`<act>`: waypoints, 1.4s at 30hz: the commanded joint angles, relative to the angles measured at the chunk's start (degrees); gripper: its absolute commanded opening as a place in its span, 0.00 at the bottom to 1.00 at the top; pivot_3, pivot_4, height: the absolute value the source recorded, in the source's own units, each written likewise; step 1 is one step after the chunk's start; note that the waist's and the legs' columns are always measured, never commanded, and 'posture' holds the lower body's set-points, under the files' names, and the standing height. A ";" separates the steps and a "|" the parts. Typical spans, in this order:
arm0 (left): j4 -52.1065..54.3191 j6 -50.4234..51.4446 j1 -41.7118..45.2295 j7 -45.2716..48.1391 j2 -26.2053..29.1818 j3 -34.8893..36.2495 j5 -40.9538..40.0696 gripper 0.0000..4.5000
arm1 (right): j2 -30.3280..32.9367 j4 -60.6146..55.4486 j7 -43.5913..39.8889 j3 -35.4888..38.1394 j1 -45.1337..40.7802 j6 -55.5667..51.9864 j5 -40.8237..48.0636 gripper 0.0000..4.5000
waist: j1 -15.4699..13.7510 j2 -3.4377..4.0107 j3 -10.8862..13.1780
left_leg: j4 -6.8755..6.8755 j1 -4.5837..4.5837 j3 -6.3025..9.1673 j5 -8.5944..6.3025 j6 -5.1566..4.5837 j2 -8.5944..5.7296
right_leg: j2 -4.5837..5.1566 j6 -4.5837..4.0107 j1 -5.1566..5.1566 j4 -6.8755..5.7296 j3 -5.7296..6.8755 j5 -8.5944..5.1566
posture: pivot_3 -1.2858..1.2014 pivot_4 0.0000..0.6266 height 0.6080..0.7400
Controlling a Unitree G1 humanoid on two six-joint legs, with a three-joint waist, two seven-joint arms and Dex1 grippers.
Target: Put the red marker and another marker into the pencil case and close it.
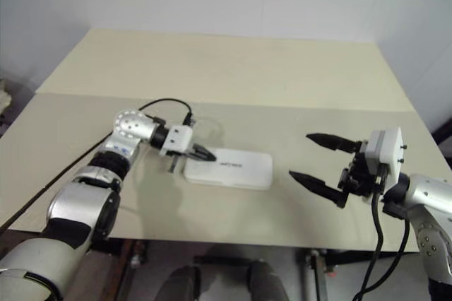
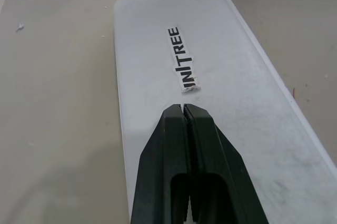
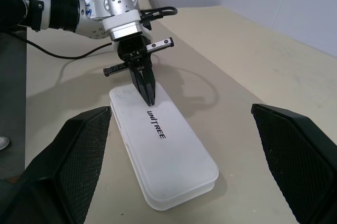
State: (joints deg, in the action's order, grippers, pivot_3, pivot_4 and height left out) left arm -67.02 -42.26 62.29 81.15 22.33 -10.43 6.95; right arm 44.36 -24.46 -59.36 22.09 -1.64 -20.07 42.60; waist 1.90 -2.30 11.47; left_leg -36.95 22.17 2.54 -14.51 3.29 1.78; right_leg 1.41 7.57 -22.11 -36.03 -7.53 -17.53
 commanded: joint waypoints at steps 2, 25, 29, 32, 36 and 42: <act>-1.52 -2.76 -2.28 -0.66 1.00 -5.35 5.55 0.01 | -0.08 -0.33 -0.21 0.16 -0.23 1.32 -0.20 1.00 | 0.07 0.01 -0.01 | -0.03 -0.10 -0.04 0.00 0.00 0.00 | 0.01 0.00 0.18 0.13 -0.07 0.01 | 0.52 0.24 1.00; 34.24 25.65 -20.11 4.19 4.53 19.88 -33.46 0.28 | 0.31 4.30 -2.19 -2.62 -6.41 1.58 -1.35 1.00 | 0.06 0.02 0.03 | 0.09 0.44 -0.01 -0.05 -0.01 0.01 | 0.06 0.29 -0.47 -0.07 -0.05 0.18 | 0.52 0.24 1.00; 36.80 30.31 -23.40 9.59 8.38 21.36 -37.66 0.57 | 0.48 7.49 -3.93 -4.23 -9.91 2.16 -2.44 1.00 | 0.01 0.05 0.05 | 0.08 0.38 0.00 -0.05 -0.02 0.02 | 0.05 0.27 -0.45 -0.08 -0.02 0.17 | 0.52 0.24 1.00; 37.19 32.60 -23.93 10.47 10.13 21.87 -39.47 0.80 | 0.57 9.66 -5.45 -4.88 -11.69 2.67 -3.04 1.00 | -0.02 0.06 0.05 | 0.08 0.37 -0.02 -0.05 -0.01 0.02 | 0.07 0.26 -0.42 -0.04 -0.02 0.17 | 0.52 0.24 1.00; 36.99 35.79 -25.14 11.34 14.36 20.84 -41.07 0.99 | 0.87 11.93 -7.78 -5.46 -12.77 3.47 -3.78 1.00 | -0.15 0.07 0.06 | 0.14 0.39 0.02 -0.05 -0.01 0.02 | 0.08 0.22 -0.43 0.01 0.04 0.14 | 0.52 0.24 1.00; 36.62 38.27 -26.58 11.35 23.06 17.09 -45.12 0.99 | 1.99 15.27 -10.66 -5.74 -15.08 3.95 -4.83 1.00 | 0.16 0.10 0.08 | 0.51 0.27 -0.02 -0.06 0.00 0.02 | 0.11 0.12 -0.48 0.06 0.04 0.09 | 0.52 0.24 1.00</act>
State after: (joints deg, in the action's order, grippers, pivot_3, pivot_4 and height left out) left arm -31.93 -4.32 36.28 86.07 43.11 7.24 -35.94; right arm 45.01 -9.19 -69.21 15.85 -15.86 -17.33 37.92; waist 2.06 -2.20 11.54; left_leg -36.35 22.40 2.51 -14.57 3.29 1.82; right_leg 1.52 7.65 -22.59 -35.97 -7.49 -17.47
